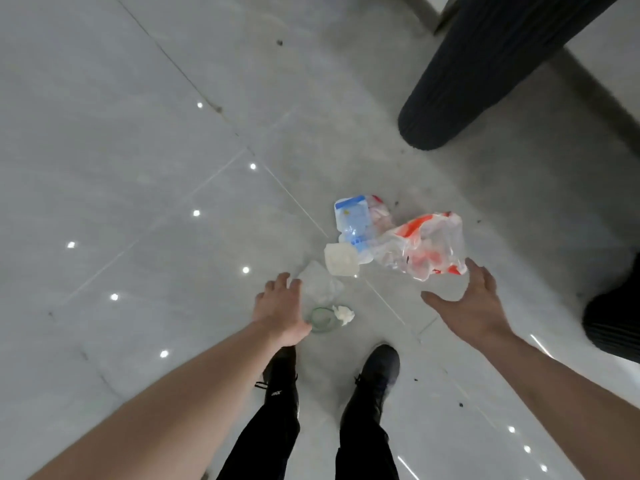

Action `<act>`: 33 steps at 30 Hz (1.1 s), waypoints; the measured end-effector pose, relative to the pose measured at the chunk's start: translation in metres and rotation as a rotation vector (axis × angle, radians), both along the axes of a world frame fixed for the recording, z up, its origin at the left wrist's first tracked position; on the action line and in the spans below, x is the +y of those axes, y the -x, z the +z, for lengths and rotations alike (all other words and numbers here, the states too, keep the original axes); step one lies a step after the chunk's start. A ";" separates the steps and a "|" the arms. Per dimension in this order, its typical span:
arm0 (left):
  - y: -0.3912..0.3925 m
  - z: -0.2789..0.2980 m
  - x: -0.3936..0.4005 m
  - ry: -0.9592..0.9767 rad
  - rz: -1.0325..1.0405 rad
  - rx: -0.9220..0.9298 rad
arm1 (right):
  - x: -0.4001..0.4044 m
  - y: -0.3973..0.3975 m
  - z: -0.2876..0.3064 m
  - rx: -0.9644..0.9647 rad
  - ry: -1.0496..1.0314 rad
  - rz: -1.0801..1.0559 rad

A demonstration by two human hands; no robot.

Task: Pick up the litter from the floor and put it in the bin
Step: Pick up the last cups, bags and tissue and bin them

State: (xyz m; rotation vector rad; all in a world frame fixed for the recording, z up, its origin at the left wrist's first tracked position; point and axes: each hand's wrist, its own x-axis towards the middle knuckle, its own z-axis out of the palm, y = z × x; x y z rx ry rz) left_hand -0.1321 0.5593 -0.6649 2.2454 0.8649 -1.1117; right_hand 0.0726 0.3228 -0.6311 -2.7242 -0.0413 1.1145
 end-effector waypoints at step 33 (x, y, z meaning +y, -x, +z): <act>-0.007 -0.227 -0.031 -0.116 -0.021 -0.321 | -0.015 -0.035 -0.198 -0.054 -0.038 0.202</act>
